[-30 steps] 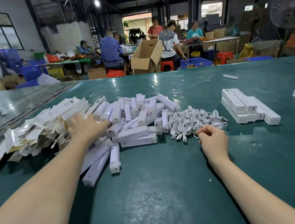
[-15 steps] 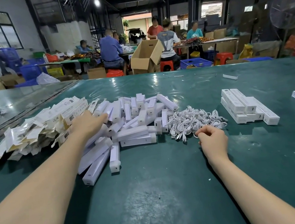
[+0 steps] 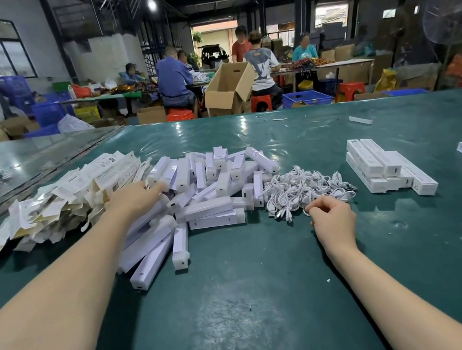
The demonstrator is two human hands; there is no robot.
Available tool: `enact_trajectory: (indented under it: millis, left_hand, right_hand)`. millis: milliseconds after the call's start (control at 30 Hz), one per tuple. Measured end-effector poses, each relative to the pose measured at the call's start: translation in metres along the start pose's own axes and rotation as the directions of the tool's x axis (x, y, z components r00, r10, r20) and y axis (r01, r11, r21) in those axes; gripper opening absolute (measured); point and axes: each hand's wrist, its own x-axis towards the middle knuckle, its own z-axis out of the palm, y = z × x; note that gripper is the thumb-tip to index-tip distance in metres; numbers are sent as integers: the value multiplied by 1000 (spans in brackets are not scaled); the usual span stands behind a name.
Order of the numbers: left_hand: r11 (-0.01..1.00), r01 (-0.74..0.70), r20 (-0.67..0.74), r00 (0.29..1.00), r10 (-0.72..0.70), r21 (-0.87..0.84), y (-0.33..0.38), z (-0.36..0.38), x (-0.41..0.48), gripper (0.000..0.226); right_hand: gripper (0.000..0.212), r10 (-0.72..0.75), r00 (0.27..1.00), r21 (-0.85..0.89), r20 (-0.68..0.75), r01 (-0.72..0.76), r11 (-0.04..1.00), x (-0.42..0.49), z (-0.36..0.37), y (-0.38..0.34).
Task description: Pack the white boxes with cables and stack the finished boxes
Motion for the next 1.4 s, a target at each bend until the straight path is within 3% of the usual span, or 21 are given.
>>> enact_trajectory:
  millis: [100,200,267,300,367,400,467,500,533,633,733,867,967,1133,1233,1400]
  left_hand:
    - [996,-29,-210,978,10,-88,8,-1,-4,49]
    - [959,-72,-546,833,-93,-273,26,-3,-19,33]
    - [842,-259,-650,747,-135,-472,44,0,-38,32]
    - [749,-348,-655,741,-148,-563,56,4,-51,34]
    - [472,-427,-554,815,-169,-771,82,21,-77,39]
    - [293,-372,-428,890,-156,-881,95,33,-93,40]
    - [11,-96,-96,995,-5,-995,118,52,-124,37]
    - [-23,41,38,993,114,-999,127,59,-138,36]
    - [8,140,138,964,227,-990,134,65,-148,35]
    - [142,229,268,860,434,-963,145,72,-161,28]
    - [188,204,265,877,400,-961,140,74,-160,23]
    - [303,169,278,888,367,-938,122,76,-153,18]
    - [292,183,297,859,417,-939,117,77,-150,16]
    - [310,49,181,893,412,-950,122,85,-149,29]
    - [314,-11,99,937,334,-950,125,88,-150,23]
    - [258,-91,-18,962,271,-962,130,92,-152,20]
  right_hand:
    - [30,0,1000,-3,-1,0,1000,0,-1,0]
    - [32,-4,1000,-11,-7,3,1000,-1,0,-1]
    - [33,-2,1000,-6,-10,2,1000,-2,0,-1]
    - [33,1,1000,-2,-9,-1,1000,-2,-1,-2]
    - [33,-3,1000,20,23,2,1000,-3,-2,-4]
    - [32,-6,998,64,70,2,998,-4,-2,-5]
    - [23,-9,978,221,207,-37,975,-10,-6,-9]
    - [14,-6,962,317,273,-84,945,-11,-10,-12]
    - [4,4,940,420,342,-157,894,-12,-14,-13]
    - [25,-29,812,586,583,-395,708,-11,-26,-16]
    - [22,-96,712,557,695,-449,699,-19,-27,-18]
    - [36,-81,634,477,769,-485,733,-23,-21,-21]
    - [20,-1,702,485,712,-492,723,-20,-17,-20]
    - [24,90,840,597,535,-451,663,-16,-14,-18]
    - [31,133,852,636,507,-473,609,-16,-13,-19]
    - [9,181,811,699,556,-574,427,-15,-14,-20]
